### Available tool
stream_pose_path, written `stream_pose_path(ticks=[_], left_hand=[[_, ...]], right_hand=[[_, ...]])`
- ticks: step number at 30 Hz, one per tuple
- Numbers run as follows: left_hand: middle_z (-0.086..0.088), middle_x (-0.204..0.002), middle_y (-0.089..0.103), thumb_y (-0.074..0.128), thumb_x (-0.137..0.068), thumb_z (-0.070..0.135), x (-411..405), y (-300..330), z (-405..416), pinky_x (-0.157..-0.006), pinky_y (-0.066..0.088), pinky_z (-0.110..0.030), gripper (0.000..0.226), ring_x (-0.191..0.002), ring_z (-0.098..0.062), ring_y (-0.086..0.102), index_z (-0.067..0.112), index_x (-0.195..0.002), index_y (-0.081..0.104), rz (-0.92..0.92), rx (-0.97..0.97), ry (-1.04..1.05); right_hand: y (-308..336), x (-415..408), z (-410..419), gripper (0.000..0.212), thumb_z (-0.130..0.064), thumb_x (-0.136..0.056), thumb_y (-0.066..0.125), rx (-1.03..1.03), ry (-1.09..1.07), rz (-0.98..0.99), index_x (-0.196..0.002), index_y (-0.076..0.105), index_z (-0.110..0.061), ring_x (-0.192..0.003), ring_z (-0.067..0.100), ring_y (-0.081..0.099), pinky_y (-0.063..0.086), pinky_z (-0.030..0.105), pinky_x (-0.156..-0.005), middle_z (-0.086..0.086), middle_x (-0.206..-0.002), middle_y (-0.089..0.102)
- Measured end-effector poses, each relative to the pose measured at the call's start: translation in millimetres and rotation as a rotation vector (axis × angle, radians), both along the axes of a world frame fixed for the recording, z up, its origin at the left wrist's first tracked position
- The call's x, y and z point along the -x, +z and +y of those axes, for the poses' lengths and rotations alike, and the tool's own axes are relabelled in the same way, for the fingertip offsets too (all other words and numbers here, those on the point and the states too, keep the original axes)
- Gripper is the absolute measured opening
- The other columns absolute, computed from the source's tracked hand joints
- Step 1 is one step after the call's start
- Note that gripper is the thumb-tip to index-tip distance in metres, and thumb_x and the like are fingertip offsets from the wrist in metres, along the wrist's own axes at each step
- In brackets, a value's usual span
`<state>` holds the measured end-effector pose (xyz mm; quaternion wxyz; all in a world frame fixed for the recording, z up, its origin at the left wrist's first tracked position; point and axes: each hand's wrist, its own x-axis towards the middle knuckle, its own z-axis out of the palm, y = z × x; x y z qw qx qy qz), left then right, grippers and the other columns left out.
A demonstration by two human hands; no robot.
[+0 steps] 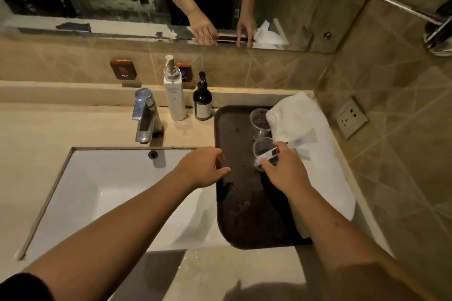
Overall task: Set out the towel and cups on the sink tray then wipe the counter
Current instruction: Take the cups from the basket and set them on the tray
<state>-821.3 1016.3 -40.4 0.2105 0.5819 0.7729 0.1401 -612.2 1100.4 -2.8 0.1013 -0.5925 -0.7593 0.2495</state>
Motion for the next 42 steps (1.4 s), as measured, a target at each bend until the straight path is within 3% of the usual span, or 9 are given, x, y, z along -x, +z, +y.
stream_pose_path(ticks=[7,13,15,21,24,32,37,40,42], left_hand=[[0.008,-0.103,0.069,0.069,-0.083,0.057,-18,-10,-11,-0.061,0.046,-0.02,0.031,-0.072,-0.004,0.057,0.036,-0.103,0.057,-0.058,0.015,0.06],[-0.002,-0.137,0.054,0.085,-0.07,0.049,-69,-22,42,-0.085,0.05,-0.033,0.086,-0.116,-0.022,0.059,0.028,-0.139,0.04,-0.332,-0.028,0.189],[-0.002,-0.138,0.051,0.088,-0.068,0.046,-82,-27,53,-0.085,0.048,-0.03,0.092,-0.116,-0.022,0.058,0.025,-0.142,0.037,-0.455,-0.044,0.212],[0.012,-0.108,0.061,0.081,-0.077,0.043,-100,-36,60,-0.069,0.044,-0.021,0.066,-0.089,-0.003,0.059,0.026,-0.129,0.046,-0.642,-0.118,0.257],[0.019,-0.096,0.058,0.081,-0.079,0.04,-101,-37,57,-0.061,0.04,-0.016,0.057,-0.082,0.004,0.056,0.029,-0.123,0.046,-0.669,-0.111,0.286],[0.005,-0.117,0.062,0.082,-0.079,0.042,-94,-40,52,-0.071,0.044,-0.021,0.076,-0.094,-0.009,0.06,0.023,-0.139,0.041,-0.643,-0.064,0.285],[0.011,-0.106,0.056,0.08,-0.08,0.045,-89,-33,42,-0.071,0.044,-0.024,0.072,-0.093,-0.011,0.057,0.024,-0.139,0.043,-0.554,-0.046,0.281],[0.014,-0.092,0.059,0.077,-0.083,0.047,-82,-22,26,-0.066,0.046,-0.022,0.05,-0.083,-0.007,0.06,0.026,-0.123,0.055,-0.479,-0.045,0.267],[0.012,-0.088,0.064,0.075,-0.085,0.047,-75,-11,8,-0.073,0.054,-0.027,0.036,-0.081,-0.007,0.063,0.028,-0.112,0.061,-0.436,-0.04,0.255]], right_hand=[[13,-2,14,0.057,-0.036,-0.093,0.067,-0.031,0.02,-0.024,-0.142,0.048,-0.015,-0.117,0.031,0.059,0.049,0.035,-0.095,0.013,-0.138,0.051],[2,-13,19,0.029,-0.019,-0.101,0.054,-0.089,-0.073,0.18,-0.129,0.06,-0.018,-0.104,0.027,0.061,0.04,0.023,-0.08,0.013,-0.124,0.055],[-1,-16,22,0.025,-0.013,-0.101,0.05,-0.092,-0.155,0.273,-0.121,0.065,-0.015,-0.104,0.026,0.061,0.04,0.023,-0.082,0.012,-0.12,0.059],[-6,-19,26,0.024,-0.01,-0.103,0.047,-0.061,-0.236,0.345,-0.114,0.068,-0.014,-0.107,0.022,0.064,0.039,0.012,-0.072,0.007,-0.12,0.069],[-5,-19,28,0.025,-0.009,-0.103,0.046,-0.042,-0.242,0.365,-0.115,0.068,-0.013,-0.107,0.022,0.063,0.041,0.019,-0.08,0.008,-0.119,0.07],[0,-26,16,0.03,-0.016,-0.1,0.053,0.023,-0.13,0.259,-0.129,0.064,-0.017,-0.116,0.025,0.061,0.047,0.032,-0.096,0.008,-0.128,0.067],[6,-33,4,0.02,-0.023,-0.095,0.06,0.005,-0.094,0.16,-0.113,0.068,-0.016,-0.091,0.02,0.06,0.043,0.026,-0.077,0.005,-0.11,0.07],[12,-31,-9,0.012,-0.028,-0.096,0.062,-0.03,-0.004,0.095,-0.101,0.066,-0.019,-0.083,0.017,0.06,0.044,0.026,-0.072,0.0,-0.095,0.067],[16,-26,-22,0.01,-0.03,-0.095,0.063,-0.059,0.062,0.076,-0.092,0.065,-0.021,-0.077,0.016,0.061,0.042,0.025,-0.062,-0.003,-0.086,0.066]])
